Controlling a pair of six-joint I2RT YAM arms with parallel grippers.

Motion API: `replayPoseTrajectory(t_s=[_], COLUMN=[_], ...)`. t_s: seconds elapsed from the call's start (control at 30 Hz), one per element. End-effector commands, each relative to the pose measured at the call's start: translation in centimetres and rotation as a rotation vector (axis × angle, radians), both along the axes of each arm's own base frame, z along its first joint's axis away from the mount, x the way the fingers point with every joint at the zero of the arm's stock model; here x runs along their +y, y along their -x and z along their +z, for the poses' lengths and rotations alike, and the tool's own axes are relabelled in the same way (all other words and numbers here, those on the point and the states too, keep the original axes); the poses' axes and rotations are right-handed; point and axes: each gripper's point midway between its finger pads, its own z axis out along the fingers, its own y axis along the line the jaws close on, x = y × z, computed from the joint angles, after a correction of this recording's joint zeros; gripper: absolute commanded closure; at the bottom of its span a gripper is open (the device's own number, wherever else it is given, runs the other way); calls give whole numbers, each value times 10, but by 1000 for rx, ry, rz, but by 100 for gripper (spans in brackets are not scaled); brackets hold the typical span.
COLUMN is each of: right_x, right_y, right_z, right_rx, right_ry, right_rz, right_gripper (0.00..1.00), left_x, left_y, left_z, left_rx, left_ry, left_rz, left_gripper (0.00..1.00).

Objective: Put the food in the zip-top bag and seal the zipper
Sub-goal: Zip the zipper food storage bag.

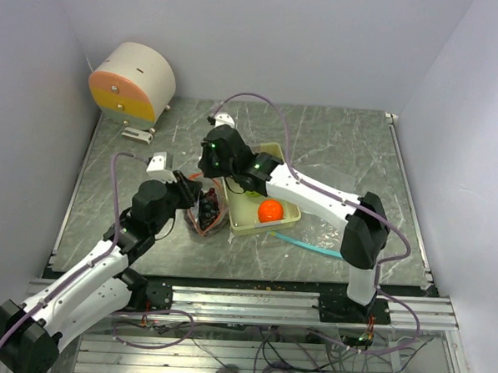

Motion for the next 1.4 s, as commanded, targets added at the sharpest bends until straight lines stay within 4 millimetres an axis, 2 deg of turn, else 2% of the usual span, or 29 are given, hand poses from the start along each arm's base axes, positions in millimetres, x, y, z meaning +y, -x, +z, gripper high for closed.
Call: replayPoseTrajectory(t_s=[0.0, 0.07, 0.1, 0.2, 0.3, 0.4, 0.47, 0.57, 0.7, 0.8, 1.03, 1.27, 1.37], right_x=[-10, -12, -13, -19, -22, -23, -23, -23, -30, -36, -47, -54, -57], right_y=[3, 8, 12, 24, 38, 56, 68, 90, 111, 122, 140, 154, 160], right_z=[48, 68, 78, 119, 149, 176, 185, 191, 201, 207, 205, 195, 193], right_rx=[-134, -182, -204, -266, -318, -373, -390, -400, -428, -461, -492, -477, -471], right_ry=[-79, -119, -144, -252, -305, -336, -341, -345, -365, -352, -339, -371, -379], right_rz=[46, 92, 124, 232, 358, 514, 628, 805, 971, 1045, 1129, 1171, 1203], right_gripper=[100, 100, 100, 100, 100, 100, 100, 100, 100, 100, 100, 100, 100], left_x=[0, 13, 19, 39, 58, 67, 67, 60, 40, 30, 22, 2, -6], left_y=[2, 9, 13, 28, 43, 57, 65, 77, 95, 104, 124, 144, 147], left_z=[61, 78, 89, 127, 157, 181, 191, 199, 200, 198, 208, 214, 209], left_rx=[-84, -77, -84, -133, -191, -272, -337, -432, -537, -572, -677, -752, -745], left_ry=[-8, -54, -74, -138, -215, -281, -328, -380, -404, -418, -443, -375, -353], left_rz=[-23, 2, 14, 39, 55, 26, -17, -104, -265, -345, -442, -575, -628], left_gripper=[37, 7, 1, 0, 0, 8, 14, 22, 23, 20, 9, 8, 8])
